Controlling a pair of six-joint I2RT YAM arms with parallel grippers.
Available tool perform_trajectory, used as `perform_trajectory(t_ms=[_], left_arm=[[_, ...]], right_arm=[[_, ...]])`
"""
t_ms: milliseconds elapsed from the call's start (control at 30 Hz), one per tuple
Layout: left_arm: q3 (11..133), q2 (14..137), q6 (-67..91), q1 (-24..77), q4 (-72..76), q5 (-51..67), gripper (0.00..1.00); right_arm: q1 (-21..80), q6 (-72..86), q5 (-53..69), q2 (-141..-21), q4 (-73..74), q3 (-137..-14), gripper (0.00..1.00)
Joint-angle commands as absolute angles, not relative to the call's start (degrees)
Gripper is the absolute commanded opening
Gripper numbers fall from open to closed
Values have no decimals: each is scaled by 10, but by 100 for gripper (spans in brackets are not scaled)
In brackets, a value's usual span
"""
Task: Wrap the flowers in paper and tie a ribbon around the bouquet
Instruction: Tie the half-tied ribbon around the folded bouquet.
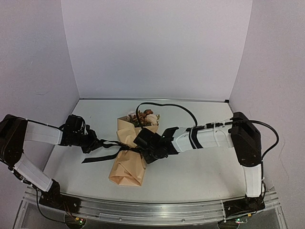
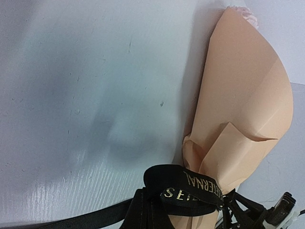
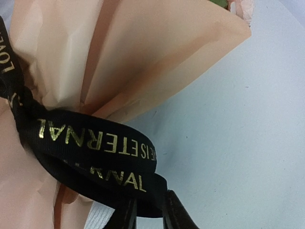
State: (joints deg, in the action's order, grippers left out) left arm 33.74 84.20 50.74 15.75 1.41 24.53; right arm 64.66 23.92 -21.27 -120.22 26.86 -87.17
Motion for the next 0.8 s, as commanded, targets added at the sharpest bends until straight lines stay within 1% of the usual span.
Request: perform_trajectory(t_ms=[0,67,333,767], left_arm=[[356,834,496,157,9,251,0],[356,831,496,156,7,249,0],[349,817,497,155,-19,220,0],[340,821,501,138,-30,212,0]], right_arm=[[651,241,-243,-1206,262,-898,10],[651,245,-242,-1203,262,-894,0],[651,320,-273,-1143,265,-832,0],[631,431,-256,-1097,288,-784,0]])
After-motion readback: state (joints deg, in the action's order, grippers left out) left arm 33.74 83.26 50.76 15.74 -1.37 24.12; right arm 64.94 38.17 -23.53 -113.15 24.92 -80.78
